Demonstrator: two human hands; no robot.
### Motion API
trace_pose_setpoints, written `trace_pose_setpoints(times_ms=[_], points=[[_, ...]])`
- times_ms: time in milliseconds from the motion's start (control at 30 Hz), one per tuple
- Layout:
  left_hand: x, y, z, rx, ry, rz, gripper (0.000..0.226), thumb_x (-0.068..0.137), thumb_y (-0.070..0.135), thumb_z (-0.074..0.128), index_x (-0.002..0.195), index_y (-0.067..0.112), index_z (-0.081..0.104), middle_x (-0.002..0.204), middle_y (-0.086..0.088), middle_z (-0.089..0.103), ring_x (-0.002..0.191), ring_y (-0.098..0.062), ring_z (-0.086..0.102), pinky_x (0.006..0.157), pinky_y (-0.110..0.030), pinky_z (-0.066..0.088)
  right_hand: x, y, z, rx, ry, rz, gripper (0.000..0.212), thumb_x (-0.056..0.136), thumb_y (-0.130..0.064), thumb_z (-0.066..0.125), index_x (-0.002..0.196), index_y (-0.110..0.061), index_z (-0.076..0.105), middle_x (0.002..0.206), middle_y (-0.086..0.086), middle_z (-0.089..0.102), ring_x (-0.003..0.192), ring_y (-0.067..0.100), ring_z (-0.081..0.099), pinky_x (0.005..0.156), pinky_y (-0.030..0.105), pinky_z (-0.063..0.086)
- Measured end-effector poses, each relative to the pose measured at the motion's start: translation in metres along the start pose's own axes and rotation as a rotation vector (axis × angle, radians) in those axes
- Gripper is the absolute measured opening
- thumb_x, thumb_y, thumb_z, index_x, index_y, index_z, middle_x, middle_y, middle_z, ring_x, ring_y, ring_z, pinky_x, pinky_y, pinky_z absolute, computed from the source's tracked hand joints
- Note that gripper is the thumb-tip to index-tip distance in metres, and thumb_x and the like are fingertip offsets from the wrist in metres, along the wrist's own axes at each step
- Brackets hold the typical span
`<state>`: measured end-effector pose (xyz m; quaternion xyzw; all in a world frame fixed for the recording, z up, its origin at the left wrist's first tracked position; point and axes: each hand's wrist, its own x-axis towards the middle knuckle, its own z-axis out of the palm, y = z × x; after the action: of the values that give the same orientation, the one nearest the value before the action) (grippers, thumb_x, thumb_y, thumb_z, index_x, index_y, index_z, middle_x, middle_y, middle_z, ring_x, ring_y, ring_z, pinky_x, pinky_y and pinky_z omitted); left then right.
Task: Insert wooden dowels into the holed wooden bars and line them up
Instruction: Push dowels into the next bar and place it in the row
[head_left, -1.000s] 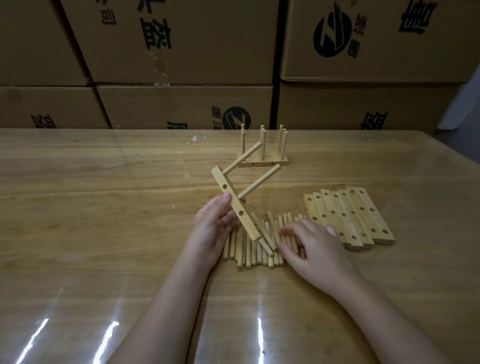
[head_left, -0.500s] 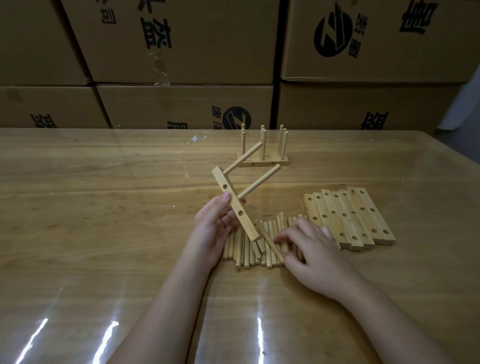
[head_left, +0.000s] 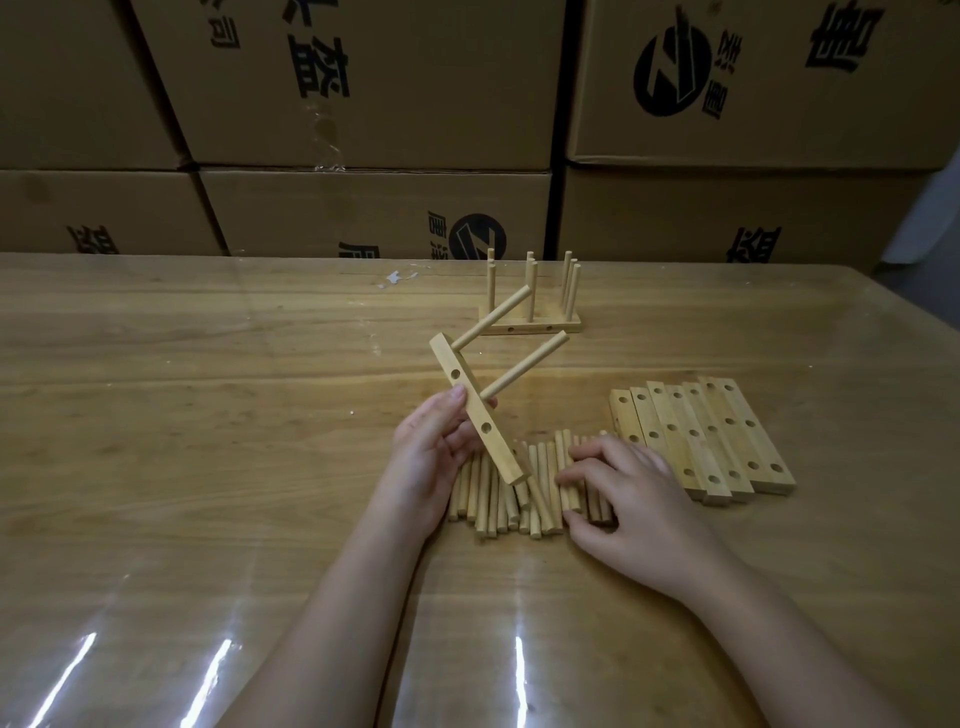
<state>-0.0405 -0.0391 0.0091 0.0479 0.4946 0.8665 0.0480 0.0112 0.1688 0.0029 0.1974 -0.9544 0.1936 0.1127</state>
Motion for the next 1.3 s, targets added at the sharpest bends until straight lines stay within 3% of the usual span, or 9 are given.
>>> trace_pose_setpoints(times_ms=[133, 233, 300, 400, 533, 667, 900, 1100, 1300], points=[[0.001, 0.0, 0.0, -0.022, 0.004, -0.002, 0.017, 0.078, 0.027, 0.064, 0.083, 0.016, 0.076, 0.086, -0.008, 0.073, 0.072, -0.012, 0.069, 0.068, -0.024, 0.056, 0.001, -0.006, -0.005, 0.104, 0.09, -0.004, 0.035, 0.083, -0.046, 0.052, 0.109, -0.026, 0.063, 0.106, -0.016, 0.054, 0.094, 0.002, 0.054, 0.081, 0.021, 0.047], [0.001, 0.0, -0.001, -0.021, -0.003, -0.006, 0.018, 0.078, 0.027, 0.064, 0.083, 0.016, 0.077, 0.086, -0.008, 0.073, 0.073, -0.012, 0.069, 0.068, -0.023, 0.056, 0.003, -0.006, -0.007, 0.093, 0.384, 0.029, 0.027, 0.088, -0.029, 0.051, 0.103, -0.012, 0.066, 0.09, -0.007, 0.06, 0.068, 0.004, 0.056, 0.057, 0.015, 0.047], [0.001, -0.001, -0.002, -0.011, -0.012, -0.004, 0.018, 0.08, 0.028, 0.063, 0.083, 0.018, 0.078, 0.087, -0.007, 0.073, 0.074, -0.011, 0.069, 0.069, -0.024, 0.056, 0.003, -0.002, -0.008, 0.173, 0.517, 0.144, 0.024, 0.09, -0.022, 0.049, 0.102, -0.009, 0.065, 0.084, -0.005, 0.063, 0.067, 0.003, 0.057, 0.057, 0.011, 0.043], [0.001, -0.002, -0.003, -0.003, -0.012, -0.005, 0.018, 0.08, 0.028, 0.063, 0.084, 0.018, 0.077, 0.087, -0.007, 0.073, 0.074, -0.012, 0.069, 0.069, -0.024, 0.056, 0.005, 0.002, -0.01, 0.617, 0.592, 0.383, 0.02, 0.094, -0.022, 0.045, 0.098, -0.013, 0.062, 0.071, -0.004, 0.064, 0.063, 0.003, 0.061, 0.059, 0.012, 0.049], [0.002, -0.002, -0.001, -0.009, -0.004, -0.012, 0.019, 0.075, 0.027, 0.066, 0.088, 0.013, 0.072, 0.084, -0.006, 0.073, 0.073, -0.013, 0.069, 0.07, -0.025, 0.057, 0.009, -0.001, -0.015, 1.082, 0.528, 0.479, 0.021, 0.096, -0.022, 0.044, 0.094, -0.015, 0.064, 0.071, -0.003, 0.068, 0.064, 0.011, 0.065, 0.063, 0.019, 0.054], [0.003, -0.001, 0.0, -0.012, 0.014, -0.023, 0.033, 0.071, 0.025, 0.069, 0.098, 0.007, 0.064, 0.085, -0.007, 0.072, 0.072, -0.013, 0.068, 0.077, -0.027, 0.057, 0.009, -0.006, -0.014, 1.272, 0.436, 0.474, 0.022, 0.095, -0.02, 0.044, 0.095, -0.01, 0.064, 0.069, 0.001, 0.067, 0.064, 0.014, 0.065, 0.061, 0.02, 0.053], [0.002, 0.002, -0.001, -0.064, 0.016, -0.047, 0.05, 0.072, 0.017, 0.067, 0.118, 0.002, 0.056, 0.091, -0.006, 0.073, 0.079, -0.015, 0.068, 0.082, -0.03, 0.055, 0.009, -0.01, -0.012, 1.292, 0.397, 0.444, 0.02, 0.093, -0.022, 0.048, 0.096, -0.01, 0.064, 0.071, 0.002, 0.067, 0.066, 0.016, 0.065, 0.063, 0.021, 0.054], [0.001, 0.003, 0.0, -0.091, 0.054, -0.075, 0.077, 0.073, 0.015, 0.07, 0.139, -0.005, 0.037, 0.107, -0.013, 0.07, 0.092, -0.022, 0.068, 0.098, -0.041, 0.048, 0.009, -0.012, -0.013, 1.278, 0.378, 0.444, 0.018, 0.079, -0.02, 0.063, 0.096, -0.014, 0.067, 0.076, 0.003, 0.069, 0.071, 0.018, 0.067, 0.065, 0.021, 0.054], [0.0, 0.004, 0.002, -0.152, 0.06, -0.085, 0.066, 0.072, 0.01, 0.067, 0.133, -0.002, 0.044, 0.112, -0.018, 0.067, 0.088, -0.021, 0.07, 0.082, -0.036, 0.056, 0.007, -0.016, -0.013, 1.268, 0.32, 0.386, 0.021, 0.075, -0.026, 0.062, 0.092, -0.016, 0.07, 0.076, 0.003, 0.069, 0.072, 0.017, 0.066, 0.067, 0.021, 0.054]])
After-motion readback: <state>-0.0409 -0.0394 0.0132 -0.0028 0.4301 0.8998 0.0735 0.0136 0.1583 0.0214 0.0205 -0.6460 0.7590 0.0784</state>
